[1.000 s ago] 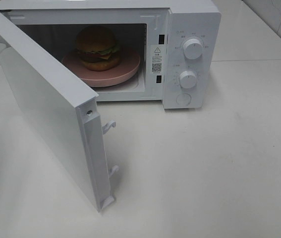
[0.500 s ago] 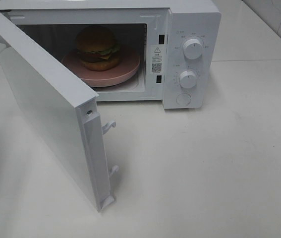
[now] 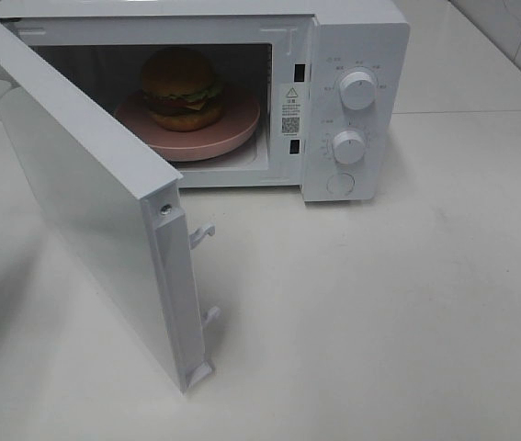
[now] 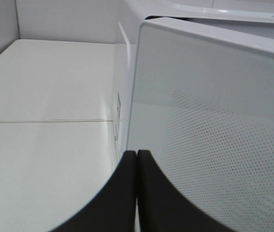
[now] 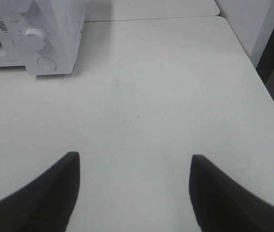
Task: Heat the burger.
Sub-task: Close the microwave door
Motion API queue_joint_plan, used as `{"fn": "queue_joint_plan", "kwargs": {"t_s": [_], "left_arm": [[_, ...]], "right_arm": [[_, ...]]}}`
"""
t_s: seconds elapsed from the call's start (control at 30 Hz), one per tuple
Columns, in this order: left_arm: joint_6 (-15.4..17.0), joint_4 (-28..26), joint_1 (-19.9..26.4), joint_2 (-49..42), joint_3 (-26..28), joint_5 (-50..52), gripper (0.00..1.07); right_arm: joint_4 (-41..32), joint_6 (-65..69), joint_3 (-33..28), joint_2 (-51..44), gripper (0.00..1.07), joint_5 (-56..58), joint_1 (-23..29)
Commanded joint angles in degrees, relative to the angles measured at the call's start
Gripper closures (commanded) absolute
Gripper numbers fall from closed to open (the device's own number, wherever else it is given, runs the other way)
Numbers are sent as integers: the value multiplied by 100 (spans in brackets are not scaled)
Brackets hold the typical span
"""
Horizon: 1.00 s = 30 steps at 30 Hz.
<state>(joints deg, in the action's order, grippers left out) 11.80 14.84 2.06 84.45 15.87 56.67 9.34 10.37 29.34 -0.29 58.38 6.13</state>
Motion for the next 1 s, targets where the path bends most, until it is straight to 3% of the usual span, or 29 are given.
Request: {"fn": "queue_joint_plan", "kwargs": {"t_s": [0.03, 0.13, 0.2, 0.27, 0.47, 0.63, 1.0], "left_arm": [[63, 350, 6, 178, 201, 149, 107], [155, 963, 6, 470, 470, 120, 107], [235, 1003, 6, 521, 516, 120, 107], [516, 1031, -29, 728, 710, 109, 107], [487, 1026, -264, 922, 871, 97, 107], [332, 573, -779, 1140, 1077, -23, 107], [252, 556, -1398, 1415, 1639, -418, 107]], "right_arm": [[0, -40, -17, -149, 44, -40, 6], [0, -40, -17, -149, 44, -40, 6], [0, -40, -17, -149, 44, -40, 6], [0, -40, -17, -149, 44, -40, 6], [0, -40, -17, -149, 44, -40, 6], [0, -40, -17, -149, 44, -40, 6], [0, -40, -17, -149, 44, -40, 6]]}}
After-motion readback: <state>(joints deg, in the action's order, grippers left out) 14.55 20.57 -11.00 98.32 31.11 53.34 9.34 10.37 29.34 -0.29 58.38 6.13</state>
